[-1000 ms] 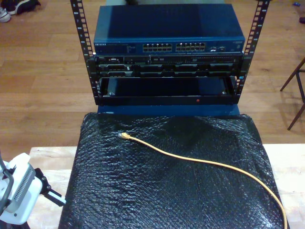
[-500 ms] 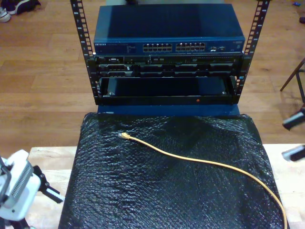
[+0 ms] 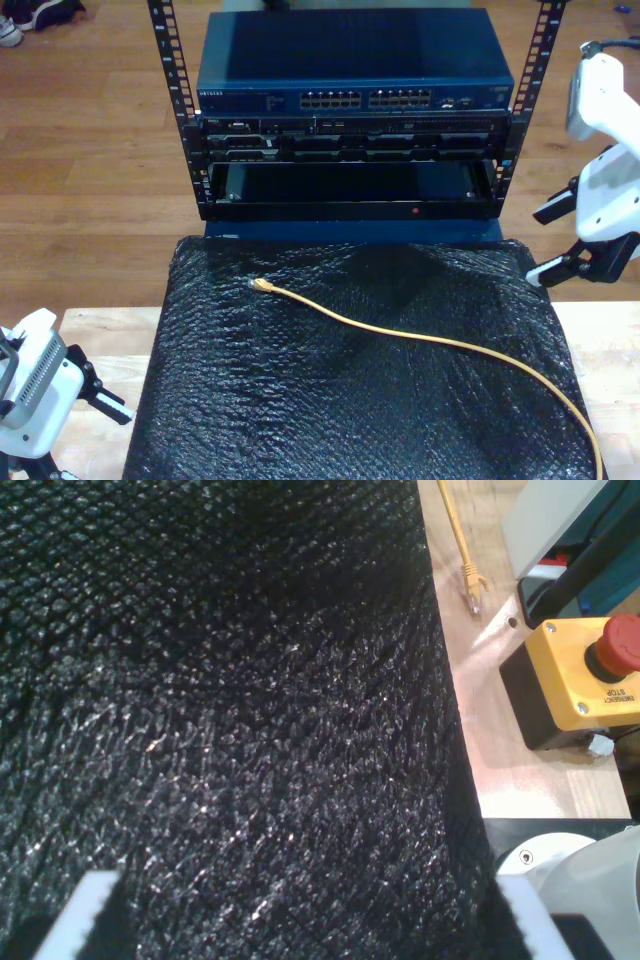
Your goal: Grab the cable and plug it in
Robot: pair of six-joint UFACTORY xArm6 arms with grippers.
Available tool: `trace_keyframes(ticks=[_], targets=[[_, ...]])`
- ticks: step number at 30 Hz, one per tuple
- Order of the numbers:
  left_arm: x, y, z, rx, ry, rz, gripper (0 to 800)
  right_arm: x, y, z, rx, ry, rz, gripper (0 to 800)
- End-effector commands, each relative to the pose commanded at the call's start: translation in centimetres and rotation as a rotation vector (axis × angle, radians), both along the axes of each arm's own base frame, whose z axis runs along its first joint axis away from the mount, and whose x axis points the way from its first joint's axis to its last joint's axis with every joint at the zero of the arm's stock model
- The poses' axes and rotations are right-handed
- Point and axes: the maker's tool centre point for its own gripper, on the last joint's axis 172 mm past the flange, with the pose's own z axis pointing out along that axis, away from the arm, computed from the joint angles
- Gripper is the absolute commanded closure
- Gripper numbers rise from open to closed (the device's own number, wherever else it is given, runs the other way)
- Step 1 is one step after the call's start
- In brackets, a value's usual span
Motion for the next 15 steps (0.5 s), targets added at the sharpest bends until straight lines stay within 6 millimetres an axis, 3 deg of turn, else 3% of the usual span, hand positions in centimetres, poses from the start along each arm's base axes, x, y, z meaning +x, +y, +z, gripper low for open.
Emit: trace_keyframes(ticks=[7,15], targets=[[0.1,0.0,-0.1,-0.012,0.011,0.001,0,0.6,-0.1,-1.9,-0.007,0.018,-0.005,4],[0.5,0.6,0.3,0.001,0.001,0.013,0,1.5,5.0,-1.1,-0.018,-0.027,0.102,7]])
